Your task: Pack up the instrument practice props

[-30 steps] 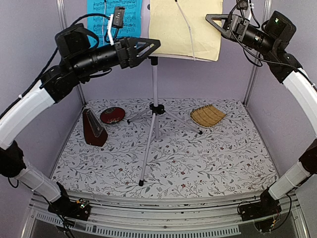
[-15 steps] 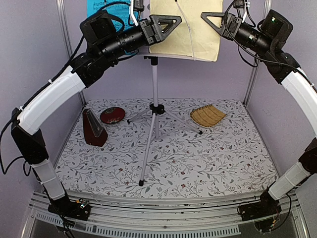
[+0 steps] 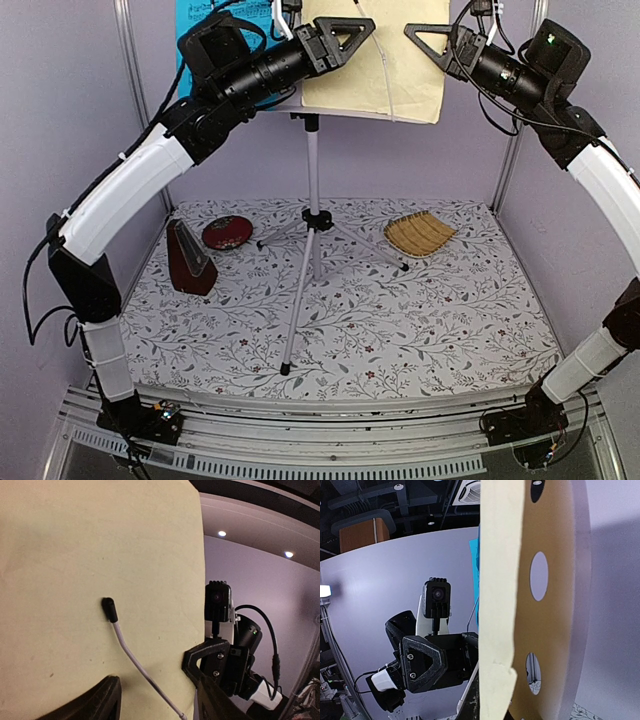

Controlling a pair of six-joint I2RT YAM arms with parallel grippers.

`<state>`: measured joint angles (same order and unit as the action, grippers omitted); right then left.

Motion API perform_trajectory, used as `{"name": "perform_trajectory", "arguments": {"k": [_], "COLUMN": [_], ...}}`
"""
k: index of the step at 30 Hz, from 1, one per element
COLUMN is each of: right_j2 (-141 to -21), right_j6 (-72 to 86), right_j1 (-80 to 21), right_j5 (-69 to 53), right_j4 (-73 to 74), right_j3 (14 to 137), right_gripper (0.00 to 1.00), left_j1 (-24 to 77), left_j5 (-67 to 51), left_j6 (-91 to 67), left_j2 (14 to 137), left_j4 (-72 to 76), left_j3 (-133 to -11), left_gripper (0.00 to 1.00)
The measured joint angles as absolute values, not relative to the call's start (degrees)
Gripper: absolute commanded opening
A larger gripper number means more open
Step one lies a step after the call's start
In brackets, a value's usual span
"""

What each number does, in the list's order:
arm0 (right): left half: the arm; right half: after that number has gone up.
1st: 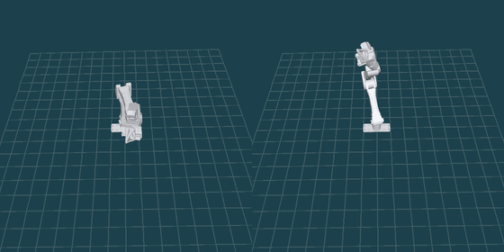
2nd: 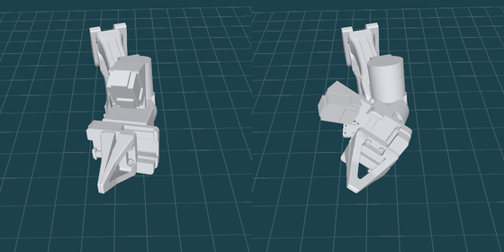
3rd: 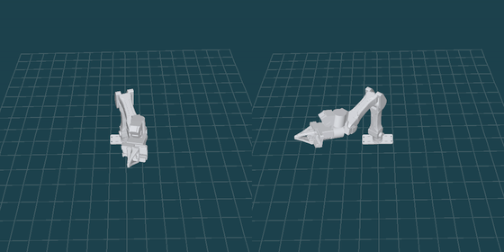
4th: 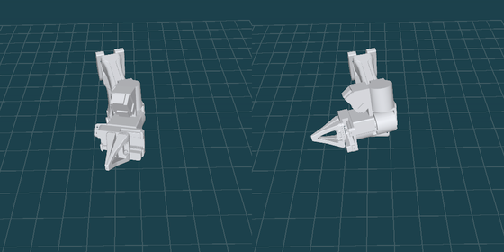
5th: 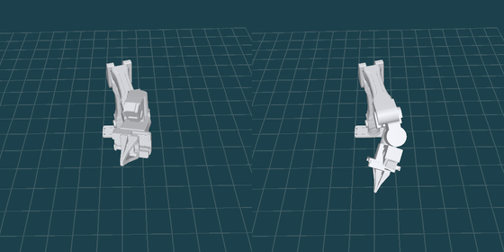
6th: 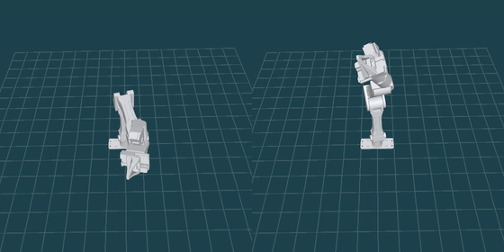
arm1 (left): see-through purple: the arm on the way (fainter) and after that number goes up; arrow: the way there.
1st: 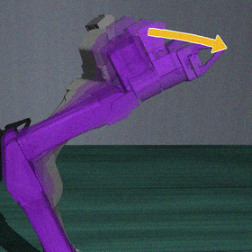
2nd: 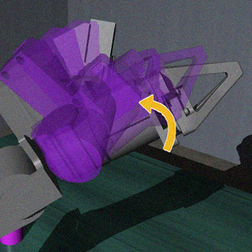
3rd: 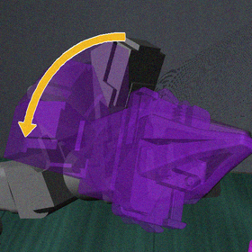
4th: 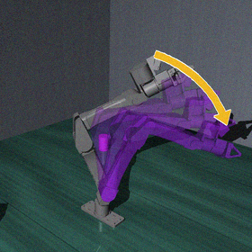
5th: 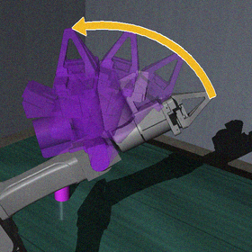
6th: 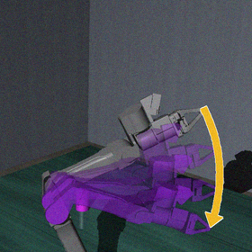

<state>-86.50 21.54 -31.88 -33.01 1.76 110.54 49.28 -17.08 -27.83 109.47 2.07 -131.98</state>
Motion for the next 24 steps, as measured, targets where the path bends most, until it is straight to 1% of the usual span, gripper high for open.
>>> {"name": "perform_trajectory", "arguments": {"k": [5,8,12,16,21,24], "right_j2": [-86.5,-86.5,-86.52,-86.56,-86.56,-86.56], "right_j6": [21.52,21.47,21.37,21.37,21.37,21.3], "right_j1": [-31.9,-31.99,-32.14,-32.27,-32.27,-32.36], "right_j5": [-32.84,-32.67,-32.56,-32.36,-31.99,-31.75], "right_j4": [1.74,1.74,1.69,1.63,1.58,1.26], "right_j3": [110.54,110.54,110.54,110.54,110.5,110.21], "right_gripper": [0.02,0.01,0.01,0.01,0.01,0.01], "left_j1": [49.32,49.34,49.41,49.56,49.82,50.22], "left_j5": [-17.39,-17.63,-18.41,-19.14,-19.57,-20.08], "left_j6": [-28.01,-28.27,-28.62,-28.64,-28.82,-28.71], "left_j2": [110.06,110.69,112.46,113.95,114.13,114.13], "left_j4": [2.24,2.52,3.16,4.4,5.76,6.55], "left_j3": [-132.55,-132.99,-134.63,-135.26,-135.5,-135.72], "left_gripper": [0.41,0.38,0.32,0.19,0.01,0.0]}}
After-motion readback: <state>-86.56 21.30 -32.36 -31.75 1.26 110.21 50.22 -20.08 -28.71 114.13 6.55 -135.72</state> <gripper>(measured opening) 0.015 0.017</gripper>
